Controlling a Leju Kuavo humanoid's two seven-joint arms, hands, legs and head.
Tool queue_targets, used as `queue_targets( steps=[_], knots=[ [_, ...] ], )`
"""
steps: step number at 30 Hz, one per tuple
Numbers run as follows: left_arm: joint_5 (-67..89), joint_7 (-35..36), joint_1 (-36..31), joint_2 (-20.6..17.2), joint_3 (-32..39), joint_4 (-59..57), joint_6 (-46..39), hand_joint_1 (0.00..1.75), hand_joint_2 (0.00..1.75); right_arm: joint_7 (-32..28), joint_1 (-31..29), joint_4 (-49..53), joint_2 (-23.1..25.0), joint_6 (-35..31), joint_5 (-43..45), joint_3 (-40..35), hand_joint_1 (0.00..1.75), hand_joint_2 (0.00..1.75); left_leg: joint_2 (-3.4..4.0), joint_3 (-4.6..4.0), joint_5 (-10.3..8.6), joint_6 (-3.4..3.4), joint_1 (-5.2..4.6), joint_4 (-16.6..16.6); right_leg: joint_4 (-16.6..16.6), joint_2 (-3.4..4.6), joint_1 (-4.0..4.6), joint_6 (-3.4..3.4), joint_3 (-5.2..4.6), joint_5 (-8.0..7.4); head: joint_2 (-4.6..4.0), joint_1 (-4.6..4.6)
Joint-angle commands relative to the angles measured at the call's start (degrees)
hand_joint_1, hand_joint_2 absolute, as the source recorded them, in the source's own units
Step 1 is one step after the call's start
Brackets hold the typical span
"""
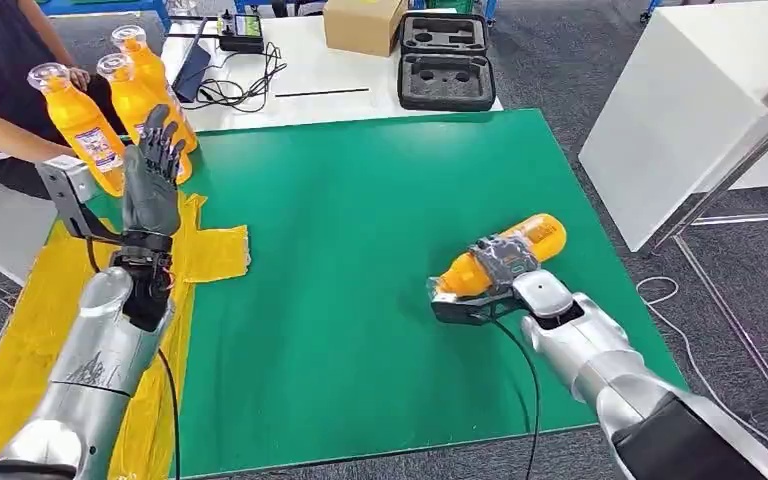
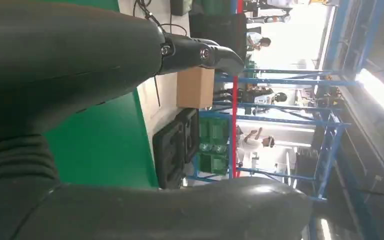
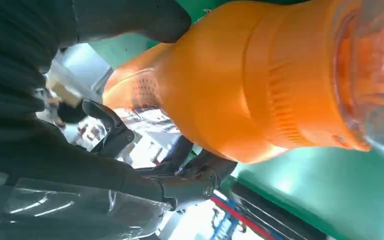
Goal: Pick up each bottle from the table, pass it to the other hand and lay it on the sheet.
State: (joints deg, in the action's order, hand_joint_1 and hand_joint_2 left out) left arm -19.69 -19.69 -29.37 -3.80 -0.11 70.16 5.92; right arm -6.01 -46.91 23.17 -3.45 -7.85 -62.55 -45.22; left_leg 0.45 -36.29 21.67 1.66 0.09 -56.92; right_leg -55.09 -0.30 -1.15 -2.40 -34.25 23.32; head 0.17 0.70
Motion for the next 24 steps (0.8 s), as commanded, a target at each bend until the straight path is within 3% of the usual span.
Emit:
queue_targets(
  steps=[1,23,24],
  knots=[
    [0.5,1.0,-3.1,2.5,-1.9,-2.5,0.0,0.0,0.0,2.6,1.3,-2.6,4.1,0.0,2.4,6.7,1.75,1.75,-0.18,0.2,0.15,-0.11,0.1,-0.1,0.0,-0.12,0.1,0.15,0.28,0.15,0.0,0.0],
    [0.3,1.6,-2.1,1.7,-1.7,-0.7,-0.7,0.0,0.0,2.4,0.0,-3.2,7.1,1.9,3.3,7.9,1.75,1.75,0.1,0.04,0.03,-0.05,0.04,0.0,0.0,0.08,0.05,0.07,0.03,0.02,0.0,0.02],
    [0.2,1.7,-1.8,1.4,-1.6,-0.4,-0.8,0.0,0.0,2.5,-0.2,-3.3,7.4,2.4,3.4,7.9,1.57,1.75,0.09,0.15,0.13,-0.11,0.09,-0.1,0.0,0.1,0.1,0.15,0.14,0.1,0.02,0.02]
  ],
)
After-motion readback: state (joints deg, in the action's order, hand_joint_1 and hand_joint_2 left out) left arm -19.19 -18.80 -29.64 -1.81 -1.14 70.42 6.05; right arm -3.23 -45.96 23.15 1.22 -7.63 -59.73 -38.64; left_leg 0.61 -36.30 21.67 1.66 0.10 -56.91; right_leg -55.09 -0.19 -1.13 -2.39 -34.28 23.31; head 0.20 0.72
